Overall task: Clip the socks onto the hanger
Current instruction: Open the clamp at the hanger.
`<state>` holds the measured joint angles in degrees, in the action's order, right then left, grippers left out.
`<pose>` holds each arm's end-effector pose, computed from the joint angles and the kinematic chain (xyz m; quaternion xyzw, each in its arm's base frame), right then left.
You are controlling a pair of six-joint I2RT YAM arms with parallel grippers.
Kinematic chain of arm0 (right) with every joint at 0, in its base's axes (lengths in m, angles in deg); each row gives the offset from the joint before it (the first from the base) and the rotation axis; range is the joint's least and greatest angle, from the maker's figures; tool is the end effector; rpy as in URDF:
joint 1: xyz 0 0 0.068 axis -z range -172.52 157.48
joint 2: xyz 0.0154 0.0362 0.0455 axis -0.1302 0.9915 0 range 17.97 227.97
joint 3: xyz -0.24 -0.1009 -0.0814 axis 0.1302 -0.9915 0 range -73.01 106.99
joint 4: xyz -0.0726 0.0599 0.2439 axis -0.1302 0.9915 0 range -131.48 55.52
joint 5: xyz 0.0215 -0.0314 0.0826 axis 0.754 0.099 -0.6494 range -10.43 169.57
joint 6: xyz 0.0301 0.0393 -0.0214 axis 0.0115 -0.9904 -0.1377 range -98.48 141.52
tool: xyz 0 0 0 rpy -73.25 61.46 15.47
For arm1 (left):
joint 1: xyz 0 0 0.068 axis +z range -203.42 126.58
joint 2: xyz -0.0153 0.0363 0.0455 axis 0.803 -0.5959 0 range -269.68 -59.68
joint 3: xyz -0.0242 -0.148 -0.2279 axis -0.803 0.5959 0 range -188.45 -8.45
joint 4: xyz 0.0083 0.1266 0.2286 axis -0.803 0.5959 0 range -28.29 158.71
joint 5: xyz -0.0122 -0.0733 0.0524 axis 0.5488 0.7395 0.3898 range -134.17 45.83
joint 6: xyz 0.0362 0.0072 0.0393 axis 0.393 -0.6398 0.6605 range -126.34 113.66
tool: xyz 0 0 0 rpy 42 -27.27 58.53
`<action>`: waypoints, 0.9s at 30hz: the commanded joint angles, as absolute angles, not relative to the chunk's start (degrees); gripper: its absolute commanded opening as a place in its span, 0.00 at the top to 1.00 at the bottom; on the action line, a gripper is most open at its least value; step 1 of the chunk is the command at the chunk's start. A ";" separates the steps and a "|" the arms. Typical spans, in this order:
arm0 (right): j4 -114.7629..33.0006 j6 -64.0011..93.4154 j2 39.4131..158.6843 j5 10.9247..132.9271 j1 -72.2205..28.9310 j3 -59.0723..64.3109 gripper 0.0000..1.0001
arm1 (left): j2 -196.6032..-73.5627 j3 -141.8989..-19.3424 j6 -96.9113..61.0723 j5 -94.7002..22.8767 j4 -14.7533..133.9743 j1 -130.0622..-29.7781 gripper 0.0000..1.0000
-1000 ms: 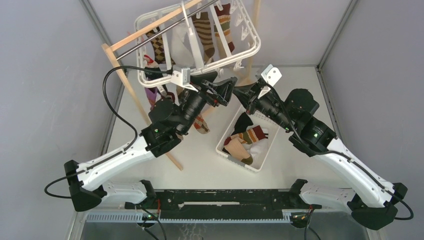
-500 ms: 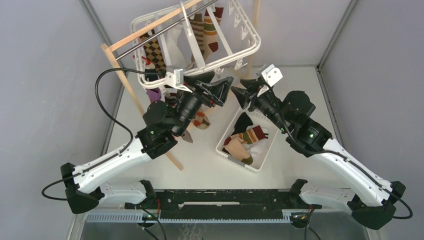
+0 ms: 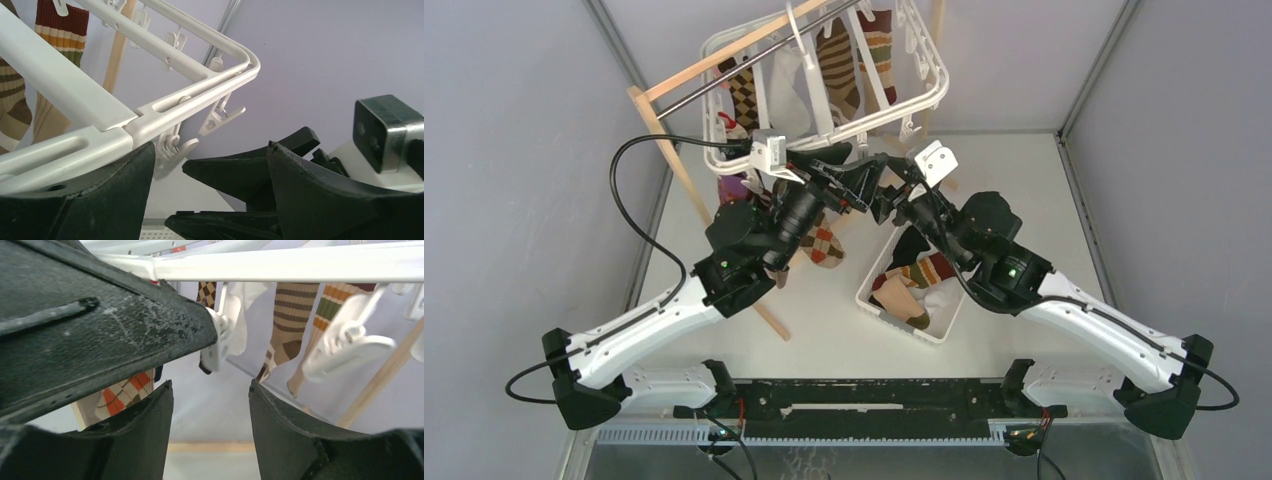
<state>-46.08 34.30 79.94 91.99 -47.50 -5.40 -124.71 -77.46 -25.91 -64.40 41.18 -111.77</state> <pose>0.1445 0.1929 0.4497 -0.2864 0.5755 0.2099 0.7367 0.1399 -0.2034 0.4742 0.0374 0.5514 -0.4468 0.7035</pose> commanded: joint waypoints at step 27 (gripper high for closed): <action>-68.34 33.07 85.08 93.01 -45.47 -9.21 0.39 | -124.55 -78.24 -29.41 -61.51 40.72 -110.56 0.14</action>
